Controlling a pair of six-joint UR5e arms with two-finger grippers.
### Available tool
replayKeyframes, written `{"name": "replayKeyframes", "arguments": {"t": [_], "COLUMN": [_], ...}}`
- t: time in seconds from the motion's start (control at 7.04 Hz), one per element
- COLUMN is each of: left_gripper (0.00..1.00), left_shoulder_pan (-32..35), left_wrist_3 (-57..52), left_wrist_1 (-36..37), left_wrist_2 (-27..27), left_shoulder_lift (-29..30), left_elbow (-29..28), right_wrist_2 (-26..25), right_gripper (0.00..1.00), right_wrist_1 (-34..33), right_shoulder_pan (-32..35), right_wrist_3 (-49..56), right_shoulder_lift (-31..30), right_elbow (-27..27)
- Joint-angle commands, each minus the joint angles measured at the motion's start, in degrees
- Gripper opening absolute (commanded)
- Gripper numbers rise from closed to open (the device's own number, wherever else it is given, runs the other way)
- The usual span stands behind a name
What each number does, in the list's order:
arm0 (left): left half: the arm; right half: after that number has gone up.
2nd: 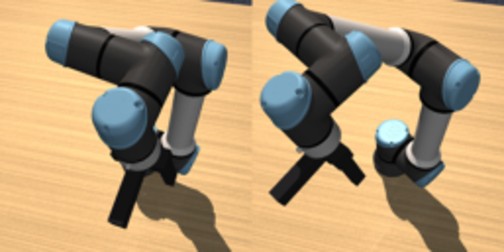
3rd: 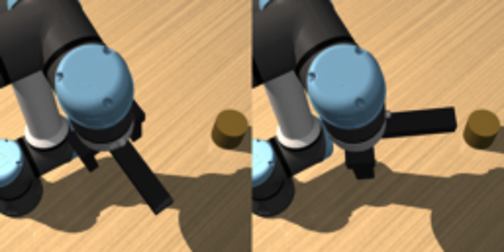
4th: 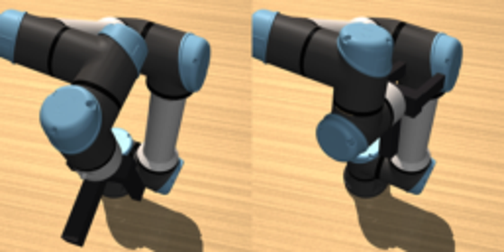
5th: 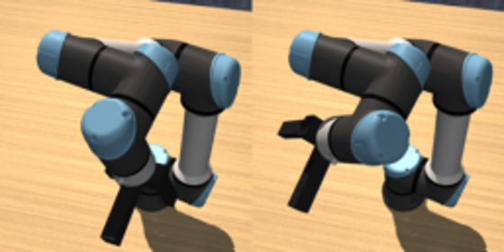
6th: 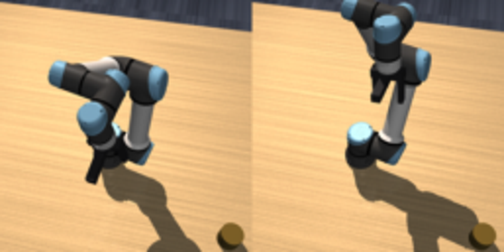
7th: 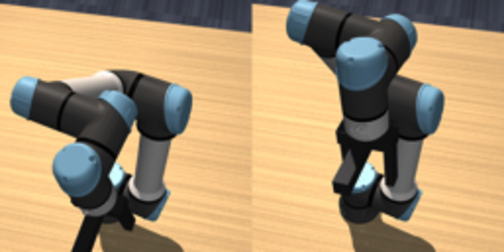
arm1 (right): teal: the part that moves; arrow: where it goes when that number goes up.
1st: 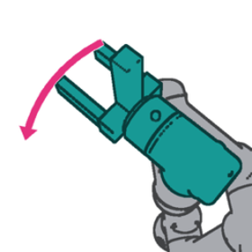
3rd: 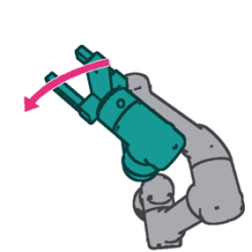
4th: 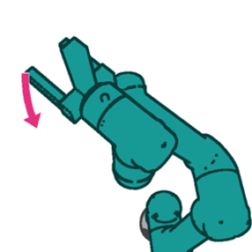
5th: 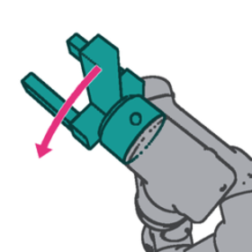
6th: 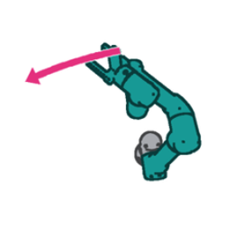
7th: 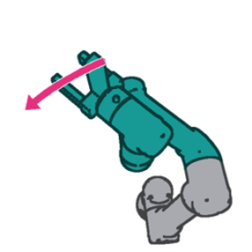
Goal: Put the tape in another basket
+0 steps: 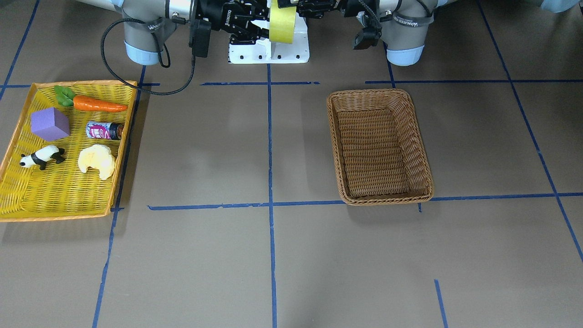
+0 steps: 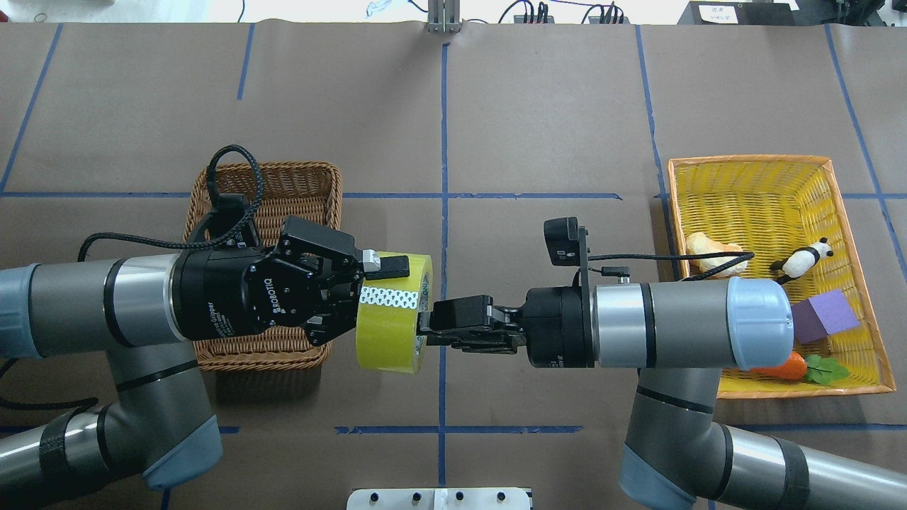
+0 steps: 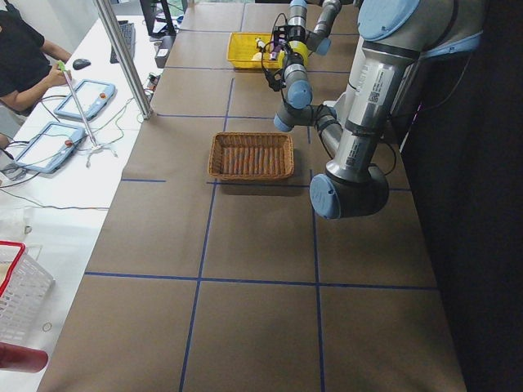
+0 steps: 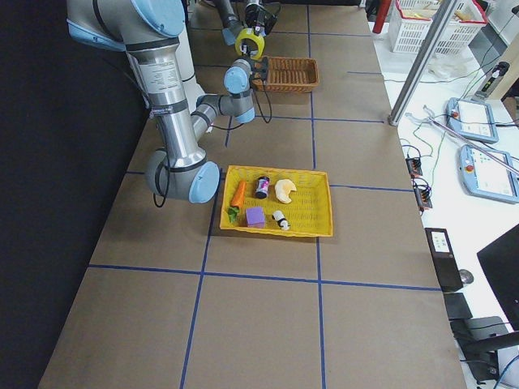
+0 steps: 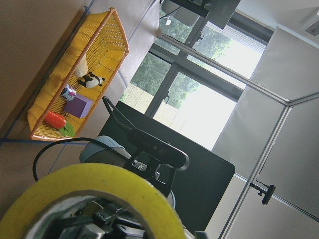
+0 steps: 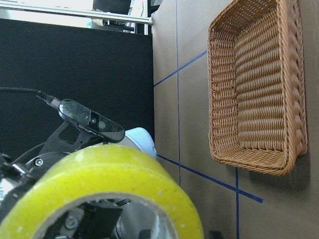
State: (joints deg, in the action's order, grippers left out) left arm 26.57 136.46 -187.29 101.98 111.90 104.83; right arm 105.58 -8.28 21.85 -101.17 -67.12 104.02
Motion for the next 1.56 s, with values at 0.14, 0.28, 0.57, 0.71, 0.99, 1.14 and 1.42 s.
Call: {"name": "replayKeyframes", "arguments": {"t": [0.14,0.28,0.57,0.71,0.99,1.14,1.42], "left_gripper": [0.0,0.0,0.0,0.0,0.0,0.0,0.0], "left_shoulder_pan": [0.0,0.0,3.6,6.7,16.1,18.5,19.8], "left_wrist_3": [-0.1,-0.1,-0.2,-0.5,-0.8,-0.9,-16.7], "left_wrist_1": [0.0,0.0,0.2,0.3,4.4,8.0,21.4], "left_wrist_2": [0.1,0.2,3.6,6.7,19.2,22.3,29.0], "left_shoulder_lift": [-0.3,-0.4,-3.8,-5.3,-5.8,-5.6,-5.5], "left_elbow": [0.4,1.1,4.1,3.8,1.4,1.3,1.8], "right_wrist_2": [-0.2,-0.3,-0.1,0.6,8.4,11.6,15.3], "right_gripper": [1.0,1.0,1.0,1.0,1.0,1.0,1.0], "right_wrist_1": [0.7,0.7,0.6,0.3,-5.8,-11.0,-27.1], "right_shoulder_pan": [-0.4,-0.4,0.8,2.6,9.9,13.1,17.1], "right_wrist_3": [0.0,0.0,-0.3,-0.3,-0.3,0.5,9.3], "right_shoulder_lift": [0.0,0.0,-0.1,-0.2,0.1,0.6,2.9], "right_elbow": [0.0,0.0,0.2,0.2,0.2,0.7,0.7]}}
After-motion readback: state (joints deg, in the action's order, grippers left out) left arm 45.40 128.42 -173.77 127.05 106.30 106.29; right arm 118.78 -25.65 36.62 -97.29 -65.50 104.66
